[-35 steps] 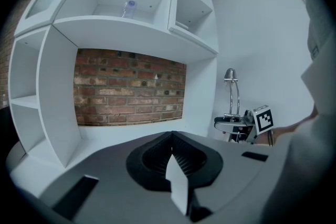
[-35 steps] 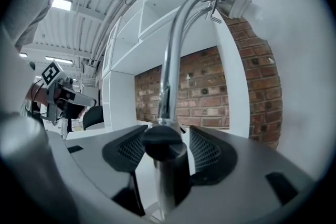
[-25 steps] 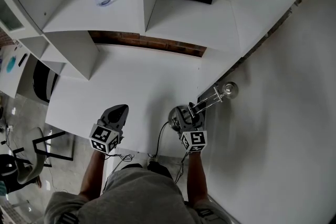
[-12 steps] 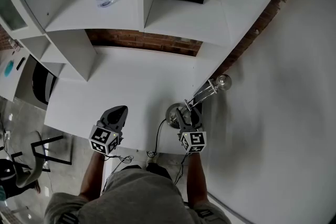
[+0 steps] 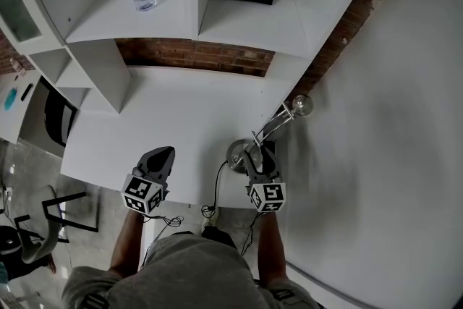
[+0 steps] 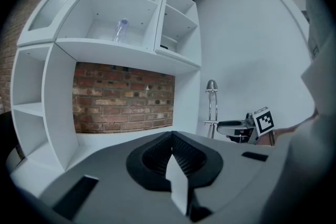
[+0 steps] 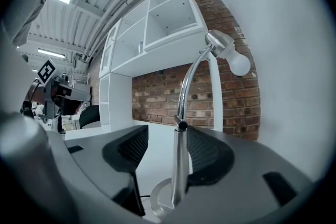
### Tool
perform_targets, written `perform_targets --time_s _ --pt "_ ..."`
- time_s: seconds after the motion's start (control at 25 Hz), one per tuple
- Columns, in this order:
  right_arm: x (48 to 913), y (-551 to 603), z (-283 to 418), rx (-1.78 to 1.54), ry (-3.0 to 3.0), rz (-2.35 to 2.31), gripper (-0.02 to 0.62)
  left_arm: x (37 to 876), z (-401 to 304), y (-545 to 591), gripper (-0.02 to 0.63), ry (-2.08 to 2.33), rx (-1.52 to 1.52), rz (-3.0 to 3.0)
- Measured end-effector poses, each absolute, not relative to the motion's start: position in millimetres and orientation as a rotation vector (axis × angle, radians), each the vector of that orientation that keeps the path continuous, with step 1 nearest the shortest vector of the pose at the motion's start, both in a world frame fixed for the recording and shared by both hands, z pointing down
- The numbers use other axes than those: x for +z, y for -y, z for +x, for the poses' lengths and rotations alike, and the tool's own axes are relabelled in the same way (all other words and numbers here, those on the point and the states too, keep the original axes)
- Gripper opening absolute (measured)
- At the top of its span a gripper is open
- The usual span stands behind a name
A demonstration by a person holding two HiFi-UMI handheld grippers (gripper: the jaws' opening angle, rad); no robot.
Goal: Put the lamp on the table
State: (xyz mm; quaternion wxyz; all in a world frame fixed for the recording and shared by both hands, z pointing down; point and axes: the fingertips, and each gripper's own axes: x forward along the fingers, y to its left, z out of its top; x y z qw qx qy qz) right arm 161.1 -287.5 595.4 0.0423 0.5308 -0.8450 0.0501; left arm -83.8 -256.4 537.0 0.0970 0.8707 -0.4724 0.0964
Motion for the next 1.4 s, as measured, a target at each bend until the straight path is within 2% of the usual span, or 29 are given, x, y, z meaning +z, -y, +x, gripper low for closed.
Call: perform_targets --time_s 1.08,1.4 --pt "534 155 133 -0.031 2.441 1.781 0.066 501 -104 153 0.005 1.310 0.185 2.714" --pt "524 111 129 -0.032 2.437 1.859 0.046 493 -103 130 0.005 1.264 0.117 2.750"
